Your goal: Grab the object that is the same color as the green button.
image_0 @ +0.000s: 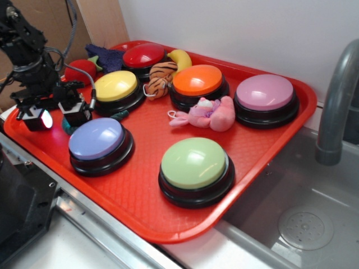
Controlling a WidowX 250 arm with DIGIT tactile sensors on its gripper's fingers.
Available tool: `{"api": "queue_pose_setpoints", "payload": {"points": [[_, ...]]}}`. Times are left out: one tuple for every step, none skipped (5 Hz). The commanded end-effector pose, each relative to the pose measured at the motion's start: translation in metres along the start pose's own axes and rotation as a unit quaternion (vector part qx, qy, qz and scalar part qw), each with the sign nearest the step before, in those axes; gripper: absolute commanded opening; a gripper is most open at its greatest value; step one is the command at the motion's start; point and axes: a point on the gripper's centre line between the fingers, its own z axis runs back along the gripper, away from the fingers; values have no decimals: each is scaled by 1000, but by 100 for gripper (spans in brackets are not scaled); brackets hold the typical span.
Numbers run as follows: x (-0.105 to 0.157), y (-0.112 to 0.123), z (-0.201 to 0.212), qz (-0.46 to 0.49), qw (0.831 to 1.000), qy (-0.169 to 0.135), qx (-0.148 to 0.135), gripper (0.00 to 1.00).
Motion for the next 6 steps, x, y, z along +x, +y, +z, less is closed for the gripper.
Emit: {"api": "queue_pose_setpoints", "payload": {"points": [[-3, 3, -2, 0, 1000, 1, -23, 0], [-3, 3, 2, -1, 1000, -4, -26, 0], [-2, -3, 21, -25, 1000, 0, -18, 0], [-2, -27, 55, -74, 997, -4, -15, 0], [-4, -55, 96, -147, 988, 40, -28, 0], [-12, -97, 135, -240, 968, 49, -52, 0]]}}
